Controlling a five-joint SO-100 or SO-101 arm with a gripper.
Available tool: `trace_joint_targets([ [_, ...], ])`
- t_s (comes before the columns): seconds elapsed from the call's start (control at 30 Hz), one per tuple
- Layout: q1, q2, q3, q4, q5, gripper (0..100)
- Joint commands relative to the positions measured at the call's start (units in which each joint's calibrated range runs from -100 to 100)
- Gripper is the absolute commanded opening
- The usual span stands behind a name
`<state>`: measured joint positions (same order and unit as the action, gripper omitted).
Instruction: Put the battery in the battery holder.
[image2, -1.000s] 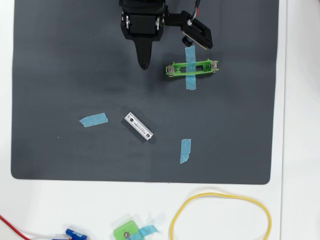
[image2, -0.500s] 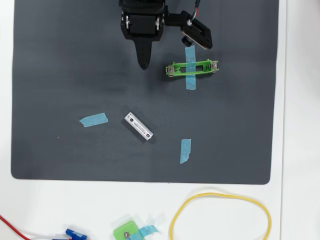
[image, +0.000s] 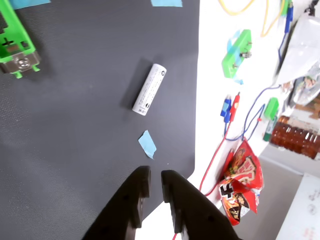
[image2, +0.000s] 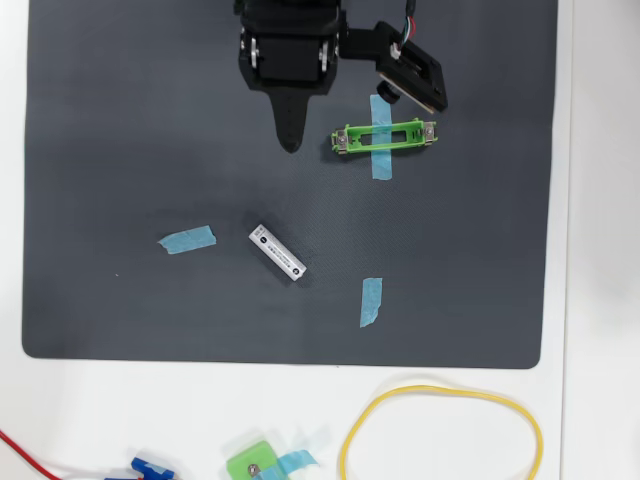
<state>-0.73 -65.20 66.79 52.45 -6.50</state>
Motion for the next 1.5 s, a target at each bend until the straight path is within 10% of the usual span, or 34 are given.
trace_joint_targets([
  [0.0, 0.89, 16.28, -12.51, -1.14, -0.17, 0],
  [0.7, 12.41, 50.4, -32.87, -1.06, -12.28, 9],
  [0.83, 11.78, 50.65, -33.13, -1.14, -13.74, 26],
  [1.47, -3.99, 61.14, -41.15, -0.44, -19.58, 26],
])
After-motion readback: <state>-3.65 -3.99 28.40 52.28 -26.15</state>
